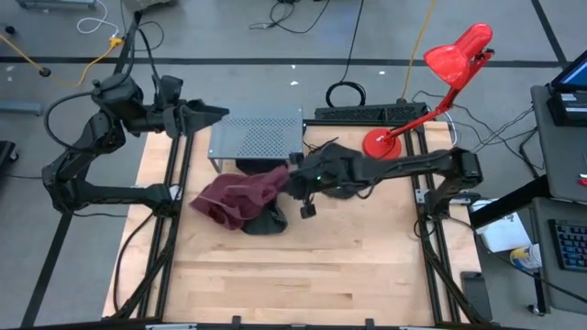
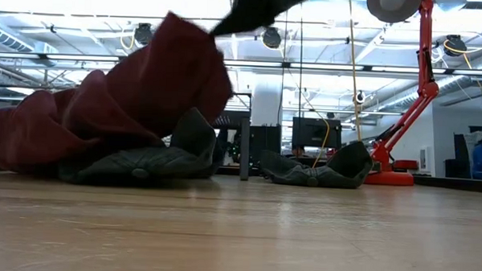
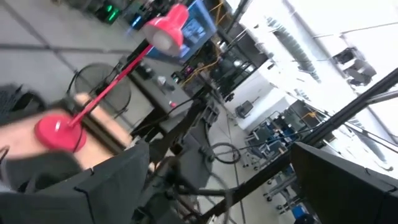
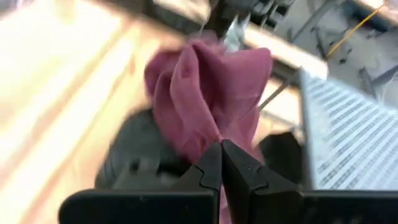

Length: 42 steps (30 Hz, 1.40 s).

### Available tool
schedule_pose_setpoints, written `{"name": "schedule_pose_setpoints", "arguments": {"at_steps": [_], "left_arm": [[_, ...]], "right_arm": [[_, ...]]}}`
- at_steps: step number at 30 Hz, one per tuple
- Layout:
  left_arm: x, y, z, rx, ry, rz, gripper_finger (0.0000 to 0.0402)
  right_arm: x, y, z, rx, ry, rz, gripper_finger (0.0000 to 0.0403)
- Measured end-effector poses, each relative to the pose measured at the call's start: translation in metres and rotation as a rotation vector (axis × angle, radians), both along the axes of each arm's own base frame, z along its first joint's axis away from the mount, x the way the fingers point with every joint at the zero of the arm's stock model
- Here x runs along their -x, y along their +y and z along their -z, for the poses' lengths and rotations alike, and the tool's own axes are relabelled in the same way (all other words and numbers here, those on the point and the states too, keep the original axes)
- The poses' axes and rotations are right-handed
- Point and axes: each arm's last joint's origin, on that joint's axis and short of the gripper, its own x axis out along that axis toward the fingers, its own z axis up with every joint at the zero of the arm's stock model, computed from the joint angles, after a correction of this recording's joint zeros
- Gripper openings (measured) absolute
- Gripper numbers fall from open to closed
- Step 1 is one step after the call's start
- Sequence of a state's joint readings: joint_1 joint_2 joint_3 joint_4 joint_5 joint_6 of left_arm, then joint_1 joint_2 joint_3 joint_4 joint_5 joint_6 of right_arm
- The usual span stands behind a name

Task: Pick & Place hat
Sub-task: Put the right red cap on the shelf

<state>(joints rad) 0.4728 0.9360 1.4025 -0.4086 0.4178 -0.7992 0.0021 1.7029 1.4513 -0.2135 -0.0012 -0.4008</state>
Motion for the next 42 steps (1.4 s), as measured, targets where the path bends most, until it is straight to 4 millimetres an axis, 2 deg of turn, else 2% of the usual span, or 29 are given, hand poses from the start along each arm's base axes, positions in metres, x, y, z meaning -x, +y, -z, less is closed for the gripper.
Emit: {"name": "schedule_pose_setpoints", "arguments": {"at_steps": [6,12,16,21,23,31,42], "left_arm": [[0.002,-0.001,-0.014,-0.128,-0.126,-0.008,0.0395],[0.007,-0.003,-0.031,-0.311,-0.297,-0.034,0.0395],[0.009,-0.004,-0.037,-0.348,-0.355,-0.062,0.0395],[0.010,-0.004,-0.039,-0.351,-0.382,-0.087,0.0395],[0.010,-0.004,-0.040,-0.350,-0.382,-0.095,0.0395],[0.008,-0.001,-0.039,-0.336,-0.377,-0.123,0.0395],[0.008,0.000,-0.039,-0.276,-0.384,-0.156,0.0395]], "right_arm": [[0.011,-0.001,-0.046,-0.147,-0.129,0.079,0.0000],[0.011,-0.009,-0.085,-0.274,-0.243,0.147,0.0000],[0.012,-0.016,-0.105,-0.291,-0.331,0.161,0.0000],[0.012,-0.035,-0.122,-0.321,-0.462,0.245,0.0000],[0.012,-0.043,-0.126,-0.334,-0.521,0.297,0.0000],[-0.020,-0.070,-0.115,-0.447,-0.733,0.419,0.0000],[-0.056,-0.102,-0.112,-0.572,-0.825,0.479,0.0000]]}}
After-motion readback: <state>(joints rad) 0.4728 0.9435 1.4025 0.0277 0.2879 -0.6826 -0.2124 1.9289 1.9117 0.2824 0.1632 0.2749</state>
